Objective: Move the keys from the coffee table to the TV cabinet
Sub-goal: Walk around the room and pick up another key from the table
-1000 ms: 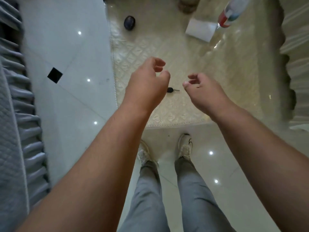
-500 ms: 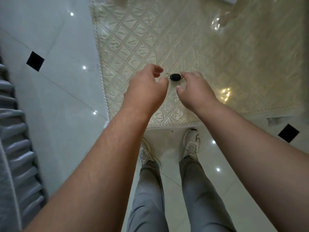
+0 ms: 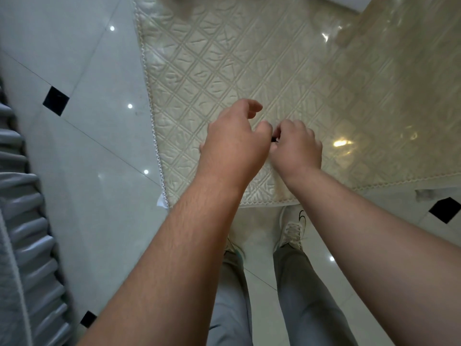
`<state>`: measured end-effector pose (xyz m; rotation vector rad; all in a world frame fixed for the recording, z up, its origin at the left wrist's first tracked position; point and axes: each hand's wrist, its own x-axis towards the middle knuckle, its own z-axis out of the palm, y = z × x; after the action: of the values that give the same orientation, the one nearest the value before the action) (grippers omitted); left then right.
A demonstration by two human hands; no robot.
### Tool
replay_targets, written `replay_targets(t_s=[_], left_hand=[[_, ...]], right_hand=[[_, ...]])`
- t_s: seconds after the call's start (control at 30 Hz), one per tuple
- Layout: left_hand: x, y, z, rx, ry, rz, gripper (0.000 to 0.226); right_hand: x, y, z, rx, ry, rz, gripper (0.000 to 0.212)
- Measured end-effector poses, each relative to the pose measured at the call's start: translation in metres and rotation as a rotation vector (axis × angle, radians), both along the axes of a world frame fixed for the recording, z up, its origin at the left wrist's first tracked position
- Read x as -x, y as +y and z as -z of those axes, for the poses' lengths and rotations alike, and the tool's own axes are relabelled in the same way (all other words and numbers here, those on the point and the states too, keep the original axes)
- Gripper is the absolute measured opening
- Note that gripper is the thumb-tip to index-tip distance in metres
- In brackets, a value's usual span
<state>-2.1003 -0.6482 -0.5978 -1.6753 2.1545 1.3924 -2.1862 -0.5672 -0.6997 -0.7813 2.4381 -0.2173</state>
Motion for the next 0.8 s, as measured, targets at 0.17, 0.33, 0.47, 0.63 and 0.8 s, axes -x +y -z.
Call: replay_targets(t_s=[0.17,0.33,0.47,0.63,0.8], left_hand=[[0.007,-0.004,-0.02,0.061,0.049,0.002,0.038],[0.016,-0.011,-0.047,0.111,0.101,-0.035,0.037],[0.022,-0.015,-0.075,0.145,0.136,-0.035,0.035],[0.024,-0.021,-0.124,0.254,0.21,-0.051,0.028],[0.023,-0.035,-0.196,0.364,0.28,-0.026,0.031]], right_hand=[[0.005,-0.005,-0.027,0.138,0.01,0.021,0.007],[0.023,-0.029,-0.076,0.343,0.042,0.13,0.01],[0.031,-0.045,-0.121,0.468,-0.013,0.154,0.011],[0.034,-0.061,-0.187,0.623,-0.055,0.141,0.015],[0.044,-0.074,-0.268,0.654,0.01,0.066,0.02]])
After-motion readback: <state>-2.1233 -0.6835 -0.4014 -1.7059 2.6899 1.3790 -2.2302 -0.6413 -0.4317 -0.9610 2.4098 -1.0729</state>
